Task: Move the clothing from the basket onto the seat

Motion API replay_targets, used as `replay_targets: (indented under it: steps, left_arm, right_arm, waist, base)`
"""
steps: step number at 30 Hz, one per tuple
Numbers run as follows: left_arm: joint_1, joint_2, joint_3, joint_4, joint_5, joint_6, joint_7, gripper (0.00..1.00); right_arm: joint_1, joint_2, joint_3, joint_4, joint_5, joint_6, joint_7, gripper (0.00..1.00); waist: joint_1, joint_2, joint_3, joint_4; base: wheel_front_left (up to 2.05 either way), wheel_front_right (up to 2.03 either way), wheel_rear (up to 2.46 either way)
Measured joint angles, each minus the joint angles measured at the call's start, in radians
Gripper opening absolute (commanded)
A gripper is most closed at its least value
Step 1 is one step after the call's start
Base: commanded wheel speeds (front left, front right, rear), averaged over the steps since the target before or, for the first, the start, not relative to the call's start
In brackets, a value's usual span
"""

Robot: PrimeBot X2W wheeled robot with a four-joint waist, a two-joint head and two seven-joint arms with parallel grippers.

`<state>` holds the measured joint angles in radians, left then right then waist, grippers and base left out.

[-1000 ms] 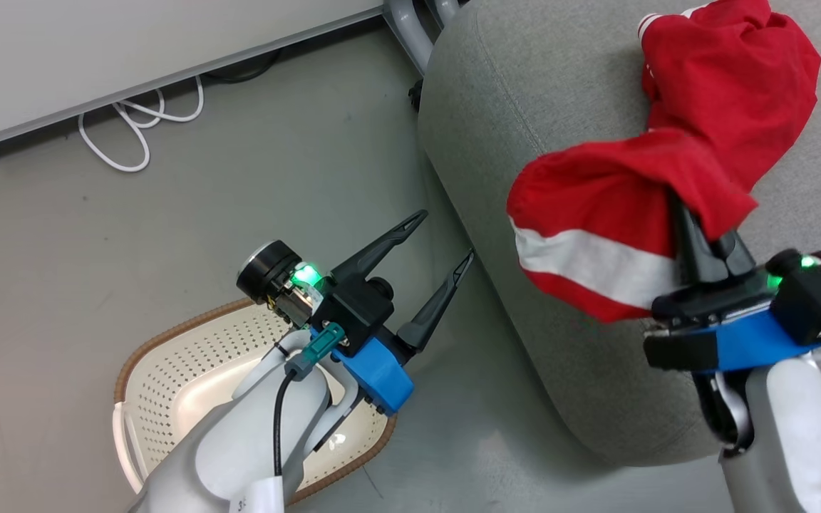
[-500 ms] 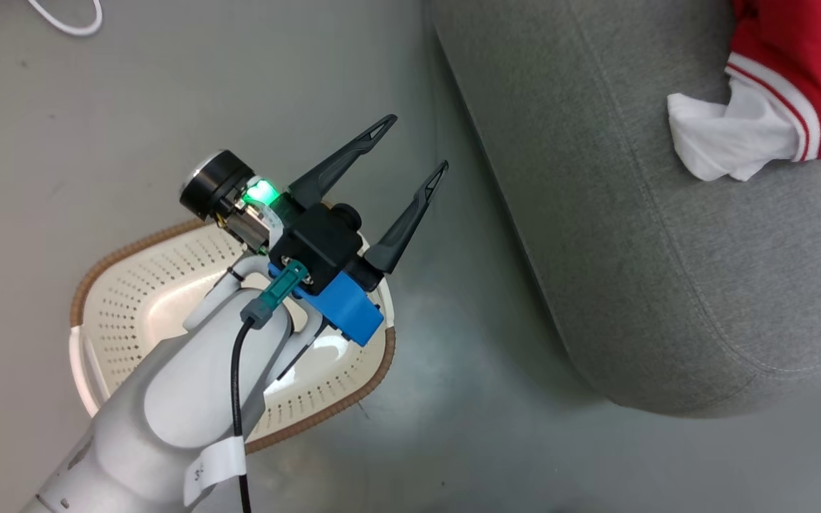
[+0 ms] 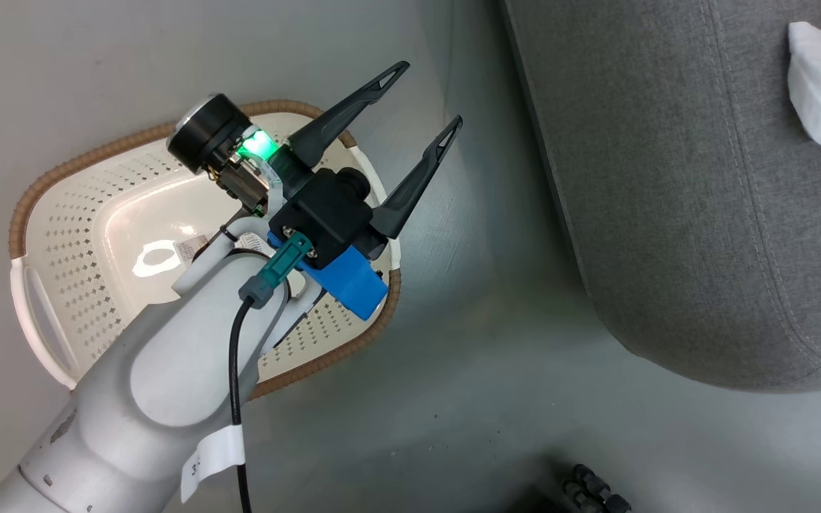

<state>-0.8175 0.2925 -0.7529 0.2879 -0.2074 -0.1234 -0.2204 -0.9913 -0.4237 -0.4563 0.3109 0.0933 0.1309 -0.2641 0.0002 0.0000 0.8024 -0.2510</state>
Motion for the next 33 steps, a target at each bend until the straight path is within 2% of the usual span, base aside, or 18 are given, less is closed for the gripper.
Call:
replay_targets:
  steps: [6, 12, 13, 14, 18, 24, 29, 33]
  left_arm:
    - [-0.004, -0.006, -0.009, 0.002, -0.002, 0.0, -0.001, 1.0]
    - [-0.005, -0.001, -0.009, 0.01, -0.006, 0.005, -0.008, 1.0]
    - [-0.004, -0.001, -0.01, 0.01, -0.008, 0.006, -0.01, 1.0]
    - [-0.004, -0.003, -0.01, 0.012, -0.011, 0.009, -0.012, 1.0]
    - [0.016, -0.012, -0.009, 0.023, -0.022, 0.018, -0.024, 1.0]
    - [0.076, -0.027, -0.002, 0.037, -0.044, 0.035, -0.038, 1.0]
    - [0.143, -0.039, 0.053, 0.025, -0.074, 0.064, -0.041, 1.0]
    - [0.22, -0.041, 0.12, -0.012, -0.079, 0.095, -0.041, 1.0]
  right_arm:
    - [0.089, 0.042, -0.015, 0.162, -0.006, 0.0, 0.0, 0.0]
    - [0.117, 0.09, -0.003, 0.192, -0.012, 0.0, 0.0, 0.0]
    - [0.123, 0.098, -0.007, 0.186, -0.01, 0.0, 0.0, 0.47]
    - [0.131, 0.104, -0.011, 0.176, -0.007, 0.0, 0.0, 1.0]
    - [0.209, 0.134, -0.035, 0.104, -0.002, 0.0, 0.0, 1.0]
    - [0.405, 0.197, -0.04, 0.016, -0.028, 0.0, 0.0, 1.0]
    - [0.547, 0.241, 0.013, -0.104, -0.066, 0.0, 0.0, 1.0]
    - [0.617, 0.249, 0.075, -0.18, -0.063, 0.0, 0.0, 1.0]
  waist:
    - [0.0, 0.0, 0.006, 0.013]
    - [-0.0001, 0.0, -0.012, 0.014]
    - [-0.0001, 0.0, -0.019, 0.014]
    - [-0.0001, 0.0, -0.026, 0.014]
    - [-0.0001, 0.0, -0.068, 0.014]
    - [-0.0002, 0.0, -0.163, 0.009]
    - [-0.0002, 0.0, -0.261, 0.004]
    - [-0.0003, 0.0001, -0.344, 0.006]
  base:
    - [0.0, 0.0, 0.0]
    - [0.0, 0.0, 0.0]
    - [0.0, 0.0, 0.0]
    - [0.0, 0.0, 0.0]
    - [0.0, 0.0, 0.0]
    - [0.0, 0.0, 0.0]
    - [0.0, 0.0, 0.0]
    - [0.0, 0.0, 0.0]
